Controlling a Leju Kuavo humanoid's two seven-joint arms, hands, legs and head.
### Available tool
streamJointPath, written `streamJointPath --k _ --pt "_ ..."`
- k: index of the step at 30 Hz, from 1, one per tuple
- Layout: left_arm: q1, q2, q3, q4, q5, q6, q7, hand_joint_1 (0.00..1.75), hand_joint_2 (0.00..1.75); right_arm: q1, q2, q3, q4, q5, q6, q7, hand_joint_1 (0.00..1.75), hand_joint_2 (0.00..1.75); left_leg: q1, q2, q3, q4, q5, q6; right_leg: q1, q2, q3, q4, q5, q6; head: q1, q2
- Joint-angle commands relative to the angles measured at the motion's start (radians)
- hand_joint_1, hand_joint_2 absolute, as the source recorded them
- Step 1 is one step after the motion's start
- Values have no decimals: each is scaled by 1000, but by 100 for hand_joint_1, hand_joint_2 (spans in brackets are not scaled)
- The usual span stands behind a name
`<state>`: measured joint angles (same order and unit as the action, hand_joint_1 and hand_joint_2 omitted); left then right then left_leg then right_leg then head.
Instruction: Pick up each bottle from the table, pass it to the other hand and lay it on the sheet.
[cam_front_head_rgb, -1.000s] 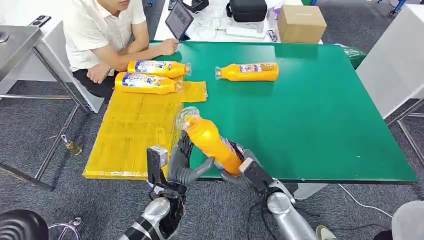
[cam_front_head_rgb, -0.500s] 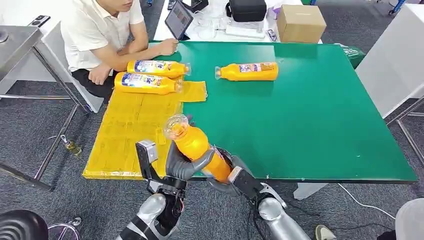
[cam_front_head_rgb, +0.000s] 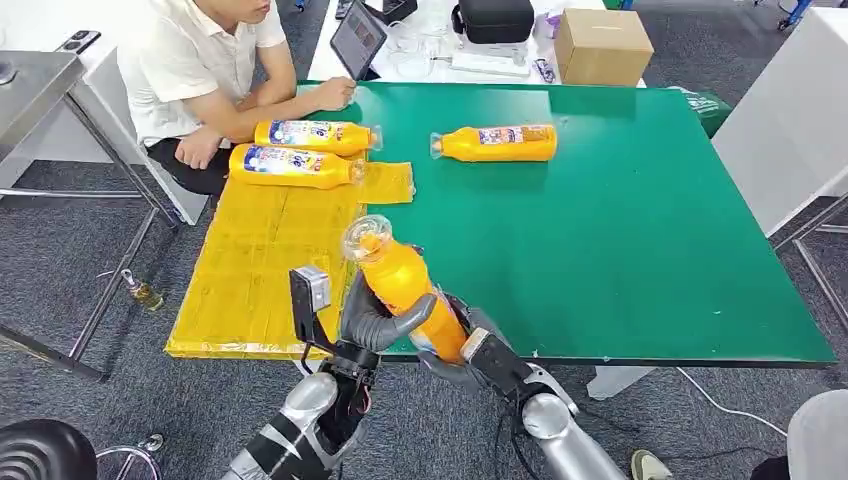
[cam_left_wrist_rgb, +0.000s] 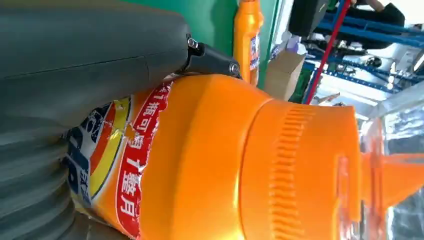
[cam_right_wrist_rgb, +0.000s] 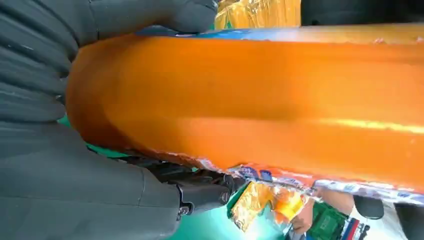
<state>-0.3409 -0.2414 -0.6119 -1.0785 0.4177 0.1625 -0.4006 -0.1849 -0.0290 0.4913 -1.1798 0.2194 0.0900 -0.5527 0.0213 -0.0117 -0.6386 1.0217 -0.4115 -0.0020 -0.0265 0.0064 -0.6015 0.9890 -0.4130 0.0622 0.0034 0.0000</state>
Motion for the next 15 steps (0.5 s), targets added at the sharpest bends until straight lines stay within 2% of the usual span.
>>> streamJointPath --k 1,6,7,8,9,10,11,12,13,15 --pt "-47 3 2 116 -9 -17 -20 175 175 24 4 102 -161 -32 33 -39 0 175 0 3 4 0 -2 1 1 1 2 0 -1 -3 -2 0" --pt "-48 4 2 115 -9 -17 -20 175 175 25 1 100 -160 -34 33 -39 0 175 0 2 1 0 -1 1 0 1 1 0 0 -2 0 0" --pt "-49 9 -3 108 -37 -6 -40 175 175 22 -4 109 -162 -24 36 -58 0 175 0 4 7 -1 -3 2 1 3 6 -1 -2 -4 -1 0" --pt "-49 10 4 104 -38 -5 -42 175 175 25 -4 111 -168 -21 31 -73 0 175 0 2 2 0 -1 1 0 2 1 0 -1 -2 0 0" --pt "-46 10 29 86 -11 -26 -35 175 175 42 6 105 -215 14 -45 -145 0 175 0 3 4 0 -2 1 1 2 3 0 -1 -3 -2 0" --pt "-49 16 44 69 10 -41 -20 175 175 56 -1 131 -344 1 -153 -145 0 175 1 3 6 0 -3 2 2 1 5 0 -2 -4 -1 0" --pt "-45 14 70 54 44 -45 -15 175 175 59 -5 144 -382 -37 -174 -145 0 175 0 1 0 1 -1 1 1 0 -1 1 -1 -2 0 0" --pt "-35 17 128 17 120 -60 -15 175 175 62 -13 166 -500 -65 -272 -145 0 175 0 3 2 1 -3 1 1 1 1 2 -2 -4 -1 0" --pt "-29 15 172 1 182 -69 -2 175 175 56 -22 187 -539 -47 -351 -145 0 175 -1 4 0 2 -2 1 0 3 -1 3 -2 -3 0 0" --pt "-32 13 285 21 350 -79 57 175 175 55 -12 178 -597 -63 -430 -145 0 175 0 7 1 2 -3 1 1 6 -1 3 -1 -4 -1 0"
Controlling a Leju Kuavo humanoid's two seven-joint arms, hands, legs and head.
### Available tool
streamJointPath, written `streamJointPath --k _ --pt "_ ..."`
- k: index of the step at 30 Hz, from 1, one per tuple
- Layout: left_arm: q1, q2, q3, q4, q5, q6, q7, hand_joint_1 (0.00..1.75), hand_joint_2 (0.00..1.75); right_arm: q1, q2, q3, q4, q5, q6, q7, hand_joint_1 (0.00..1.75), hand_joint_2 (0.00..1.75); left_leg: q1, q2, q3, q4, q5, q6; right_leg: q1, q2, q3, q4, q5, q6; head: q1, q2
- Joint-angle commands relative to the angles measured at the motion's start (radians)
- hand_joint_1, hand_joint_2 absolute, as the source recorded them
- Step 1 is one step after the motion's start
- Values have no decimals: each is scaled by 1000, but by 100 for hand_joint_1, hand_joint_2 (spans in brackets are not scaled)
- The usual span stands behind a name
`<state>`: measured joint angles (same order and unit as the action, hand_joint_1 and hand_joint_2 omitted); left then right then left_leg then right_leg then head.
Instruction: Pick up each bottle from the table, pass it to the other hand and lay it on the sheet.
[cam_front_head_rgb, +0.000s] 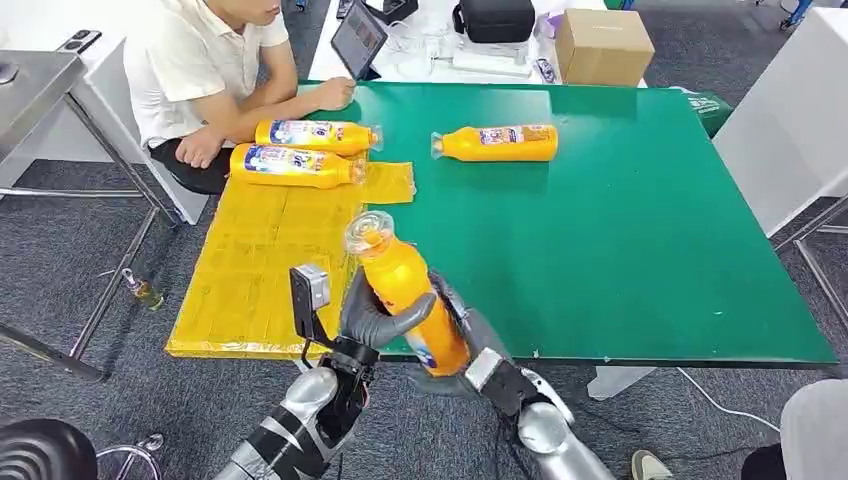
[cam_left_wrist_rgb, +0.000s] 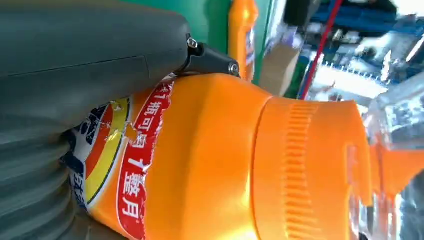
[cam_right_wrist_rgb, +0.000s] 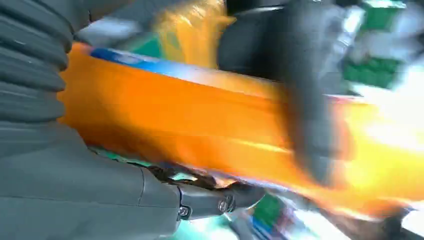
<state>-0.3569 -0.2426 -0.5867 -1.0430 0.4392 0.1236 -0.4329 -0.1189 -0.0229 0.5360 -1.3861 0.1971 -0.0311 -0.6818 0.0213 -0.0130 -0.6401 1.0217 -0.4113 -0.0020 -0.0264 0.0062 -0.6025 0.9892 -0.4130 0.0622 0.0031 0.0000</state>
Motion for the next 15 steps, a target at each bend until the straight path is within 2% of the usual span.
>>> streamJointPath --k 1,2,7,8,10,11,13,15 --pt "-26 24 284 7 347 -39 76 175 175 -11 -18 129 -411 -23 -349 -16 0 175 0 7 3 1 -3 1 0 5 0 2 -1 -3 -1 0" --pt "-37 31 308 29 358 -35 63 175 175 -10 -22 125 -420 -13 -386 -16 0 175 0 7 2 0 -1 0 1 4 -2 1 0 -3 -1 0" --pt "-47 35 316 48 349 -23 42 175 175 -10 -32 121 -426 -20 -411 -16 0 175 0 5 3 0 -1 1 1 2 1 0 -1 -3 -1 0" --pt "-72 54 281 74 248 68 1 175 175 -6 -36 116 -430 -10 -482 -16 0 175 1 4 3 0 -1 1 1 1 1 0 -1 -2 0 0" --pt "-139 94 180 163 -34 340 -74 175 175 12 -34 93 -455 0 -586 -16 0 175 1 4 7 0 -2 2 2 0 6 -1 -2 -4 0 0" --pt "-175 116 135 216 -206 465 -113 175 175 25 -26 67 -480 10 -667 -16 0 175 1 1 3 -1 0 1 1 -2 2 0 -1 -2 0 0" --pt "-200 141 103 249 -366 550 -93 175 175 49 17 -4 -507 4 -667 -16 0 175 1 -1 3 0 0 1 1 -4 3 0 -2 -3 0 0" --pt "-212 170 83 260 -504 566 -7 175 175 49 27 -31 -495 -27 -667 -16 0 175 1 1 4 0 -1 1 1 -2 3 0 -2 -4 -1 0"
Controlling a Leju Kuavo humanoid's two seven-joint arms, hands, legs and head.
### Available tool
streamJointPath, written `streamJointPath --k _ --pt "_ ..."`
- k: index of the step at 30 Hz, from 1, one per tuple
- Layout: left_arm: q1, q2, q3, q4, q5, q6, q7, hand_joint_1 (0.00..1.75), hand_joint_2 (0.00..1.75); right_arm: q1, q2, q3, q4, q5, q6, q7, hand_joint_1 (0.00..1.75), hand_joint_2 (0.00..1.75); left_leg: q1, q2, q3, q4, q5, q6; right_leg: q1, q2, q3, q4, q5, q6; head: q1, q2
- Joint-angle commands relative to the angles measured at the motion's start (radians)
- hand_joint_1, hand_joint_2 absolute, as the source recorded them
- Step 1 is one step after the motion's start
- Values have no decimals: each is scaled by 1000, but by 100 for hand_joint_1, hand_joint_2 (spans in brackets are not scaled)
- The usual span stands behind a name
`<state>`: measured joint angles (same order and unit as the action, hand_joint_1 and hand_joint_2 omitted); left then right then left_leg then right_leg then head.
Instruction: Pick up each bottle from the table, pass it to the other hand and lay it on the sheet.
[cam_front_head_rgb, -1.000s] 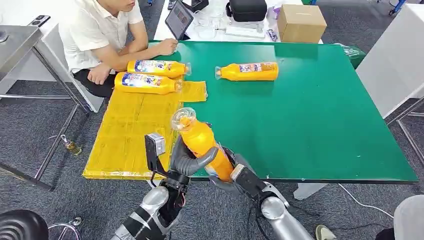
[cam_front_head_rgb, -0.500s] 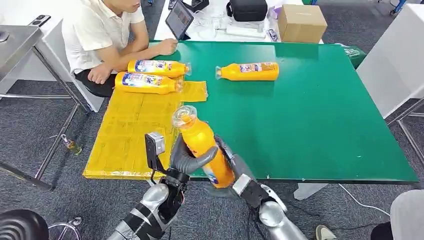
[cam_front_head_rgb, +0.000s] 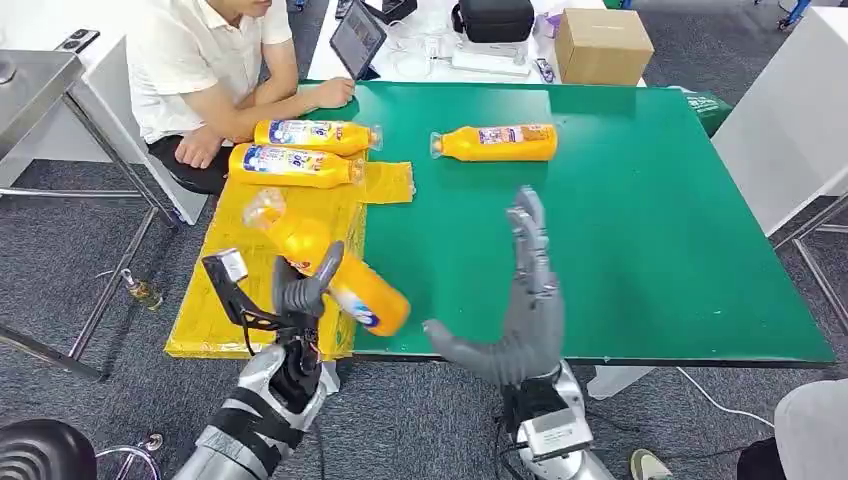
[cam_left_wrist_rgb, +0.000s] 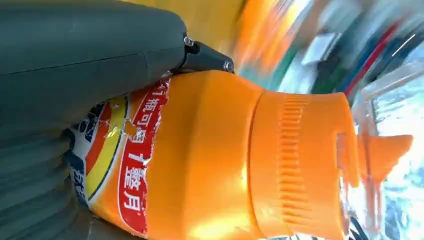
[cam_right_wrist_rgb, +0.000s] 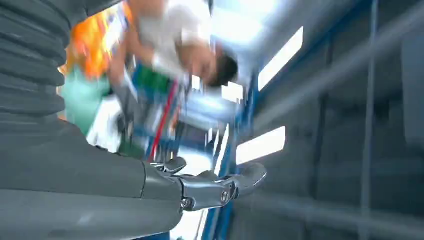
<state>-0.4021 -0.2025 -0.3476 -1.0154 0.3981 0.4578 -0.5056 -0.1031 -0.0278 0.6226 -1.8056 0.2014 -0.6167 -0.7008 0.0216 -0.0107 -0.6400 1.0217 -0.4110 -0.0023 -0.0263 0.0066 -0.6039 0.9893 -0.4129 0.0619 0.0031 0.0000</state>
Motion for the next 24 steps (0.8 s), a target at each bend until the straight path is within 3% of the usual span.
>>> streamJointPath --k 1,3,7,11,14,17,22,23,24 --pt "-187 146 -165 264 -642 240 152 175 175 33 41 -134 -65 -48 -71 3 0 175 0 0 4 -1 -1 1 1 -1 4 0 -1 -3 0 0" --pt "-259 171 -212 361 -999 240 362 175 175 33 52 -156 -42 -56 -29 3 0 175 0 0 2 -1 0 0 1 0 3 0 0 -2 -1 0" --pt "-401 157 -272 542 -1285 71 583 175 175 35 73 -189 -18 -59 41 3 0 175 1 -1 3 0 0 0 1 -3 3 0 -1 -3 0 0" --pt "-425 144 -270 563 -1307 30 598 175 175 38 77 -198 -16 -61 56 3 0 175 1 1 3 0 1 1 1 0 3 0 0 -2 0 0" --pt "-492 118 -269 635 -1352 -170 651 175 175 45 96 -234 11 -70 125 3 0 175 1 1 5 0 -1 2 2 -1 6 0 -1 -4 0 0" --pt "-527 98 -257 677 -1353 -271 662 168 175 42 113 -257 39 -78 166 3 0 175 1 0 2 1 1 1 2 -1 3 0 0 -2 -1 0" --pt "-527 98 -257 677 -1353 -271 662 164 175 42 113 -257 39 -78 166 3 0 175 2 1 5 1 -1 2 3 -1 6 0 -1 -4 0 0" --pt "-524 96 -251 680 -1348 -278 660 173 175 41 115 -258 43 -79 168 3 0 175 1 0 3 0 0 1 2 -1 3 0 -1 -3 0 0" --pt "-526 87 -231 691 -1329 -326 645 162 175 42 123 -266 56 -81 190 3 0 175 1 0 5 0 0 2 2 -2 6 0 -1 -4 0 0"
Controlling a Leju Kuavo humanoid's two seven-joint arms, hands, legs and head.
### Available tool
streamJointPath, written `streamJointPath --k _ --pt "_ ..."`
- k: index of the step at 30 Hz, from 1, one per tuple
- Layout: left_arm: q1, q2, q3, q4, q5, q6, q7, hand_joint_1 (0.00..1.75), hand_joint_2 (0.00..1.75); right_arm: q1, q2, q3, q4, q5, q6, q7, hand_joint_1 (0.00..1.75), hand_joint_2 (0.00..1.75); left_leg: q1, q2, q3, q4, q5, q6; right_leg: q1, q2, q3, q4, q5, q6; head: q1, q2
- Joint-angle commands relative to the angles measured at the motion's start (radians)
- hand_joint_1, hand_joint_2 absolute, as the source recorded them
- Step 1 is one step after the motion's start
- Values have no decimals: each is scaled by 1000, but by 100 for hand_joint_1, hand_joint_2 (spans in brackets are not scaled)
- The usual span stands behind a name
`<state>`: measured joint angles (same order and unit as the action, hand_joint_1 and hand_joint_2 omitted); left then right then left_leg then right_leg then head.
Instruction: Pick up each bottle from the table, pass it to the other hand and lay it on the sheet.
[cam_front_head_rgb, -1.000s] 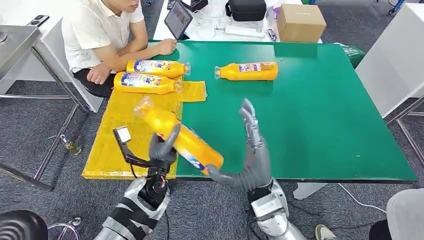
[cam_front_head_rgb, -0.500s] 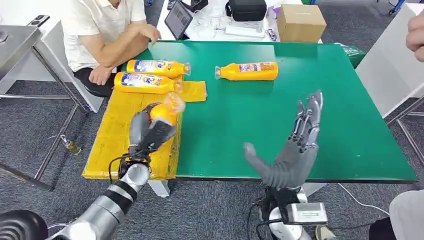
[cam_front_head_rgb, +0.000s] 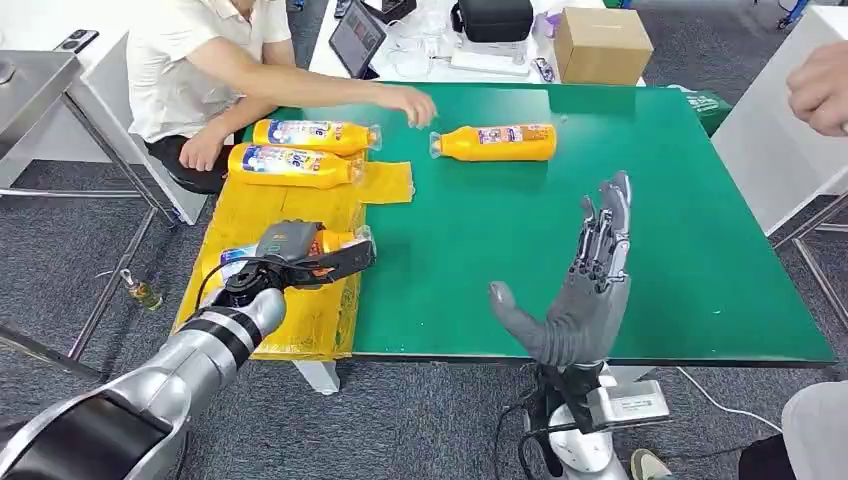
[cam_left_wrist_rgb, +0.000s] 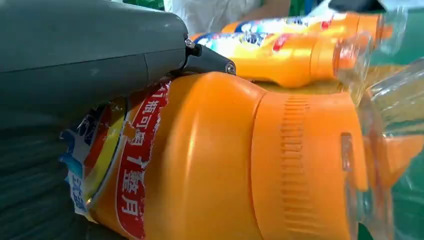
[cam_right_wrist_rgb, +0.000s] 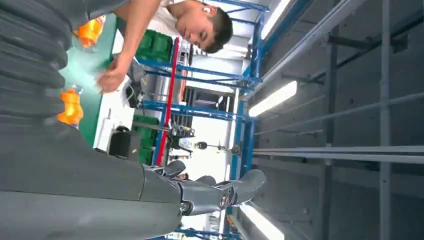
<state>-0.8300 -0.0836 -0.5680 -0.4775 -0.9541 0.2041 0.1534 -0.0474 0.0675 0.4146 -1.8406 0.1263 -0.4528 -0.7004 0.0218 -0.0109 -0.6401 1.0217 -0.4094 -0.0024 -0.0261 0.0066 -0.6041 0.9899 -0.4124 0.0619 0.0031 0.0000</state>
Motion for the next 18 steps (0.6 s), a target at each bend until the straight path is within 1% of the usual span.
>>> streamJointPath --k 1,2,3,4,6,9,13,14,15,16,17,18 --pt "-99 -39 -6 161 24 -98 -15 147 175 -12 33 -64 101 -8 39 2 0 175 1 1 6 0 -2 2 2 -1 6 -1 -1 -4 0 0" --pt "-99 -39 -6 161 24 -98 -15 44 175 -12 33 -64 101 -8 39 2 0 175 1 1 4 0 -2 2 2 0 5 -1 -1 -3 0 0" --pt "-97 -47 -1 168 29 -114 -19 12 175 -15 36 -66 110 -9 46 2 0 175 1 1 3 0 -1 1 1 -1 3 -1 -1 -2 -1 0" --pt "-94 -52 5 174 37 -136 -29 0 175 -14 38 -68 115 -8 51 2 0 175 1 1 4 0 -1 2 2 -1 5 -1 -1 -3 0 0" --pt "-85 -56 21 178 56 -159 -50 0 175 -14 40 -70 125 -11 54 2 0 175 0 1 2 0 -1 1 1 0 3 -1 0 -2 0 0" --pt "-68 -58 22 171 56 -144 -76 0 175 -14 39 -74 138 -9 55 2 0 175 1 1 5 0 -2 2 1 0 6 -2 -1 -3 -1 0" --pt "-68 -58 22 171 56 -144 -76 0 175 -14 39 -74 138 -9 55 2 0 175 0 1 2 0 -1 1 0 0 3 -1 0 -2 -1 0" --pt "-68 -62 28 169 63 -146 -78 0 175 -13 38 -74 138 -9 55 2 0 175 1 2 4 -1 -2 1 1 0 5 -1 -1 -3 0 0" --pt "-65 -65 54 161 93 -156 -108 0 175 -12 38 -74 140 -7 55 2 0 175 0 1 3 0 -1 1 1 0 3 -1 0 -2 0 0" --pt "-61 -68 74 150 119 -163 -150 0 175 -11 37 -75 143 -7 55 2 0 175 1 2 8 -1 -3 2 2 0 8 -2 -2 -5 0 0" --pt "-63 -68 67 146 112 -162 -165 0 175 -11 37 -76 147 -10 57 2 0 175 0 1 4 -1 -1 1 1 0 4 -1 -1 -2 0 0" --pt "-65 -76 60 138 108 -162 -177 0 175 -12 35 -77 148 -11 55 2 0 175 1 2 5 0 -2 2 2 0 5 -1 -1 -3 0 0"
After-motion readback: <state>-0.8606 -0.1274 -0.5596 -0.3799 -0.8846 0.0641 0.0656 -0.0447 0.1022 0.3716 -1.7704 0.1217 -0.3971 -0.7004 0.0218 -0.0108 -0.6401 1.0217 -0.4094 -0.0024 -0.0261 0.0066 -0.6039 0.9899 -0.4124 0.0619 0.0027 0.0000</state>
